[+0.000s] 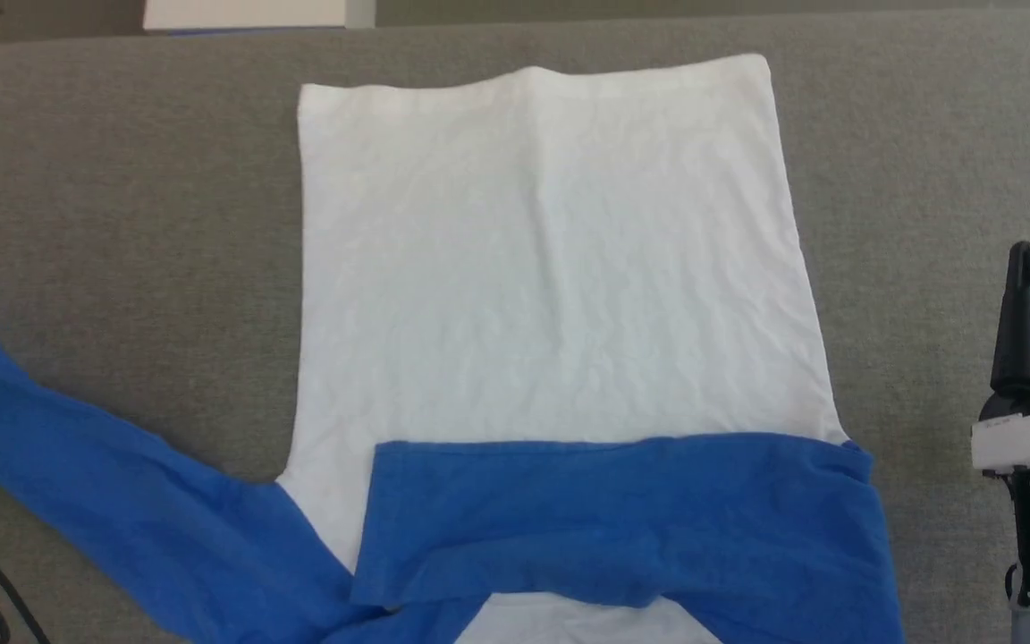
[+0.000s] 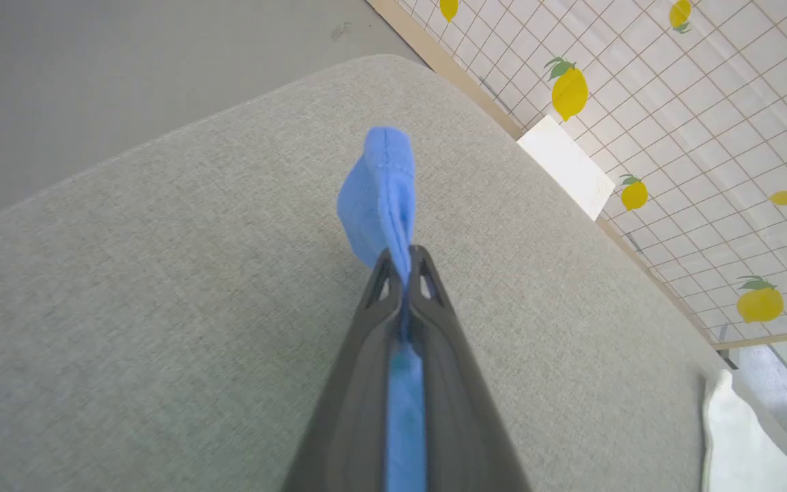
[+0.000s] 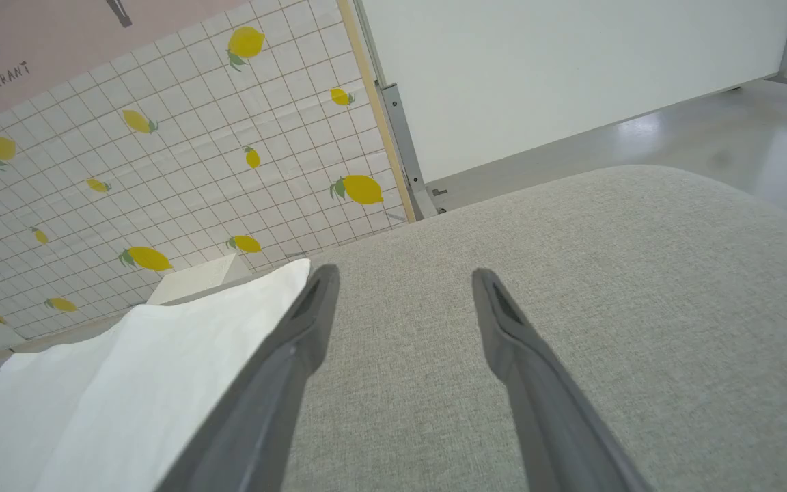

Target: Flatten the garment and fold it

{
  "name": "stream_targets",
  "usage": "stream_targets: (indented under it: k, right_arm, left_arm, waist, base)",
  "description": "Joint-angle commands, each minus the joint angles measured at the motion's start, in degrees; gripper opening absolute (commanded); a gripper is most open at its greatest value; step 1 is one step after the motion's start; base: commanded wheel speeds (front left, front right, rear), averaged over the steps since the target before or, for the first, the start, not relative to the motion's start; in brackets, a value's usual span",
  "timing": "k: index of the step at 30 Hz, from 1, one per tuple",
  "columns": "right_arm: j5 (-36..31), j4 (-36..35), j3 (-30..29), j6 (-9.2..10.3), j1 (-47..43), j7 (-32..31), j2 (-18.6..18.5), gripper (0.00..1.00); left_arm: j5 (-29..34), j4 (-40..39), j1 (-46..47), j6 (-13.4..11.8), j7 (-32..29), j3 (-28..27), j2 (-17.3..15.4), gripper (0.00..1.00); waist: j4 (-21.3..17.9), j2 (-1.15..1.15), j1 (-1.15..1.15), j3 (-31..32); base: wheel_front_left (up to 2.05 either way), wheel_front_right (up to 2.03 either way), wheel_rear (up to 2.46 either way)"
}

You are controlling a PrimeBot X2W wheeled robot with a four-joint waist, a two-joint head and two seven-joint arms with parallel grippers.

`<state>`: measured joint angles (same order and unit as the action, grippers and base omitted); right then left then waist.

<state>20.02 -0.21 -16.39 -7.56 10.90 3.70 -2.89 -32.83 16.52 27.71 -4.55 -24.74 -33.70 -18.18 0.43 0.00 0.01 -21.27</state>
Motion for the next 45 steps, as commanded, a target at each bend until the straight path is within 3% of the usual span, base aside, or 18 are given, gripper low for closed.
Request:
stream_targets:
  k: [1, 5, 8, 11, 16, 21, 26, 35, 44, 45]
  right_arm:
    - [-0.3, 0.4, -0.2, 0.08, -0.9, -0.1, 0.0, 1.0]
    - [-0.1, 1.1, -0.3, 0.08, -2.0, -0.4, 0.0, 1.0]
    - [0.3, 1.7, 0.0, 0.08, -2.6, -0.4, 0.0, 1.0]
    - [0.6, 2.4, 0.3, 0.08, -3.3, -0.3, 0.0, 1.0]
    - [1.1, 3.7, 0.8, 0.08, -4.5, 0.1, 0.0, 1.0]
    - [1.4, 4.4, 0.9, 0.08, -5.4, 0.3, 0.0, 1.0]
    - [1.3, 4.4, 0.9, 0.08, -5.7, 0.1, 0.0, 1.0]
    - [1.9, 5.0, 1.5, 0.08, -6.1, 0.0, 0.0, 1.0]
    - [2.6, 6.0, 1.7, 0.08, -6.3, 1.1, 0.0, 1.0]
    - [2.6, 6.1, 1.7, 0.08, -6.3, 1.2, 0.0, 1.0]
  left_arm:
    - [-0.5, 0.4, -1.6, 0.5, 1.7, -0.8, 0.4, 0.0]
    - [-1.3, 1.0, -4.5, 1.7, 5.9, -3.1, 1.6, 0.0]
    - [-1.4, -0.2, -6.7, 4.0, 9.2, -3.3, 2.5, 0.0]
    - [-1.1, -3.5, -8.1, 6.6, 11.5, -1.5, 4.4, 0.0]
    - [-0.9, -12.8, -8.9, 8.8, 11.6, 4.8, 9.7, 0.0]
    - [0.8, -20.7, -9.0, 10.0, 8.6, 16.7, 13.6, 0.0]
    - [1.5, -22.2, -8.9, 10.4, 5.8, 30.7, 15.0, 0.0]
    - [0.9, -13.2, -9.8, 11.3, 3.4, 58.2, 15.3, 0.0]
    - [-0.7, -4.3, -11.3, 11.9, -0.7, 76.0, 15.2, 0.0]
    - [-1.1, -3.7, -11.2, 12.0, -2.4, 77.6, 14.9, 0.21]
  waist:
    - [2.5, 0.0, -0.01, 3.4]
    - [3.3, 0.0, -0.01, 6.1]
    - [3.5, 0.0, -0.01, 8.1]
    - [3.7, 0.0, -0.01, 9.9]
    - [3.6, 0.0, -0.01, 11.9]
    - [3.2, 0.0, -0.01, 13.3]
    - [1.8, 0.0, -0.01, 14.1]
    - [-2.0, 0.0, -0.01, 13.5]
    - [-4.2, 0.0, -0.01, 12.3]
    - [-4.2, 0.0, -0.01, 12.2]
  base:
    - [0.0, 0.0, 0.0]
    - [0.0, 0.0, 0.0]
    - [0.0, 0.0, 0.0]
    - [0.0, 0.0, 0.0]
    - [0.0, 0.0, 0.0]
    - [0.0, 0.0, 0.0]
    - [0.0, 0.0, 0.0]
    - [0.0, 0.0, 0.0]
    - [0.0, 0.0, 0.0]
    - [0.0, 0.0, 0.0]
